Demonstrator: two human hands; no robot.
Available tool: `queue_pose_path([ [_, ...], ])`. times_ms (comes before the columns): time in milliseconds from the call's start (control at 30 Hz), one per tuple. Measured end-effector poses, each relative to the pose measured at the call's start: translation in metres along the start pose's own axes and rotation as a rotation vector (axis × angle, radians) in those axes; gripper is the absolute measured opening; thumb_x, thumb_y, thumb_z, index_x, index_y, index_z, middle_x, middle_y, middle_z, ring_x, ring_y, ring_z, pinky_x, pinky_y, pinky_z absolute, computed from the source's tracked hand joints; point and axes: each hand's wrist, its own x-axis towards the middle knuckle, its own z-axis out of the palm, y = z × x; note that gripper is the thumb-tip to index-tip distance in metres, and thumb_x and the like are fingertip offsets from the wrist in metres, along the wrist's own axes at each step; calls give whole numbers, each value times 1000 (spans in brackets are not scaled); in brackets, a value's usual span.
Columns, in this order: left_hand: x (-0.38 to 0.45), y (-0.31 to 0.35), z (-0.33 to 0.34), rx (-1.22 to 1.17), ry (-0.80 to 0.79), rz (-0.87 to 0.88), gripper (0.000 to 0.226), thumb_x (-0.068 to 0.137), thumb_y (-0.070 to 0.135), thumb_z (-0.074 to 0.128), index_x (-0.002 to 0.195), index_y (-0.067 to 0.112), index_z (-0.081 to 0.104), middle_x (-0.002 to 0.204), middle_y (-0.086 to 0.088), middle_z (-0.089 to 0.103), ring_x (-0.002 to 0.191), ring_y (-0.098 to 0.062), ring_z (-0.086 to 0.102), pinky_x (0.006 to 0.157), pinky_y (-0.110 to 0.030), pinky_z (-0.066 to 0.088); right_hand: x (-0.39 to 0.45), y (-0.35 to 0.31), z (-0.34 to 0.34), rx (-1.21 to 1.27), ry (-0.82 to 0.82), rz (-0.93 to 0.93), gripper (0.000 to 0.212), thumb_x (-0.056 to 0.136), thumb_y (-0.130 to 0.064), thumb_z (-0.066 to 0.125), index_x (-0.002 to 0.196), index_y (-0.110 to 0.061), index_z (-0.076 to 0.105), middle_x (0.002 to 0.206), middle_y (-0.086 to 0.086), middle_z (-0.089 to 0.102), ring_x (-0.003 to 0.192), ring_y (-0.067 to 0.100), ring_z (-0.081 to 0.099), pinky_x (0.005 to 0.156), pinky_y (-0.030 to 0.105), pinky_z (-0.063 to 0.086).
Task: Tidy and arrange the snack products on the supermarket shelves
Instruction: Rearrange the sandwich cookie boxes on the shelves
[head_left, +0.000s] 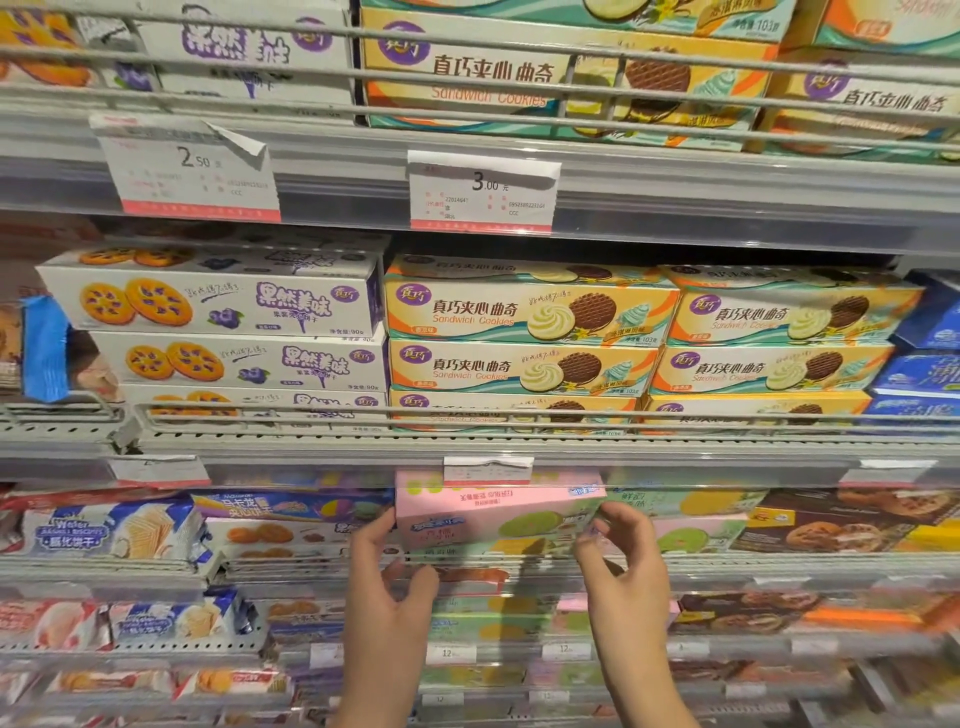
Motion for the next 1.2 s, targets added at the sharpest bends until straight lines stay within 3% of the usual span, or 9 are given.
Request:
queue_pose_path([
  [133, -7, -3, 1, -4, -15, -7, 57, 92, -6, 60, 129, 35, 47, 135, 12, 55, 114, 14, 51, 85, -11, 38, -6, 1, -2, -15, 27, 18, 35, 90, -15, 68, 114, -38, 57, 110, -13, 66, 106, 5, 61, 76, 25, 46],
  [300, -6, -8, 0, 110, -7, 14, 72, 88, 4, 72, 139, 40, 37, 125, 17, 46, 103, 13, 54, 72, -5, 45, -10, 3, -7, -51, 30, -3, 43, 88, -9, 68, 123, -34, 63, 110, -7, 65, 102, 0, 59, 74, 18, 47],
  [433, -6, -21, 1, 208, -8, 25, 63, 87, 19, 75, 136, 43, 43, 119, 16, 36, 108, -11, 56, 87, -22, 49, -8, 5, -13, -92, 63, -21, 31, 89, -10, 67, 115, -27, 68, 109, -5, 67, 96, -1, 59, 66, 8, 46],
  [533, -9, -24, 4, 157, 42, 88, 58, 81, 34, 77, 131, 42, 49, 122, 17, 42, 114, -11, 56, 93, -37, 52, -11, 10, -17, -110, 60, 9, 30, 88, -10, 68, 113, -27, 70, 105, -4, 67, 89, -3, 59, 65, 6, 45],
  [667, -12, -15, 12, -37, -53, 44, 54, 68, 53, 85, 112, 52, 52, 113, 22, 68, 98, 1, 67, 84, -37, 56, -6, 25, -30, -176, 16, 83, 22, 90, -18, 68, 107, -31, 73, 95, -1, 70, 82, 7, 62, 62, 19, 45],
  [833, -8, -17, 21, 102, -145, 14, 95, 39, 92, 72, 121, 47, 57, 106, 23, 72, 97, -6, 69, 86, -45, 58, 9, 37, -57, -183, -24, 191, 13, 90, -19, 63, 83, -24, 72, 69, -5, 64, 70, 20, 56, 64, 36, 40],
  [1000, 0, -9, 41, 259, -291, 63, 69, 34, 84, 80, 98, 74, 56, 99, 20, 72, 92, -2, 67, 80, -26, 55, 27, 38, -92, -135, 86, 182, 12, 94, -19, 63, 99, -30, 67, 97, -10, 69, 89, 15, 64, 76, 40, 49],
  [1100, -3, 0, 58, 359, -450, 148, 60, 53, 67, 86, 104, 75, 54, 129, 25, 59, 112, 6, 58, 82, -10, 44, 41, 36, -115, -142, 157, 160, 18, 95, -26, 62, 112, -33, 63, 103, -8, 69, 87, 13, 65, 71, 38, 52],
  [1200, -4, 0, 77, 416, -568, 248, 56, 60, 67, 81, 111, 58, 62, 154, 42, 20, 130, 21, 35, 94, -19, 42, 54, 29, -135, -134, 163, 114, 28, 97, -23, 62, 125, -28, 60, 113, -11, 65, 96, 0, 60, 74, 26, 45],
])
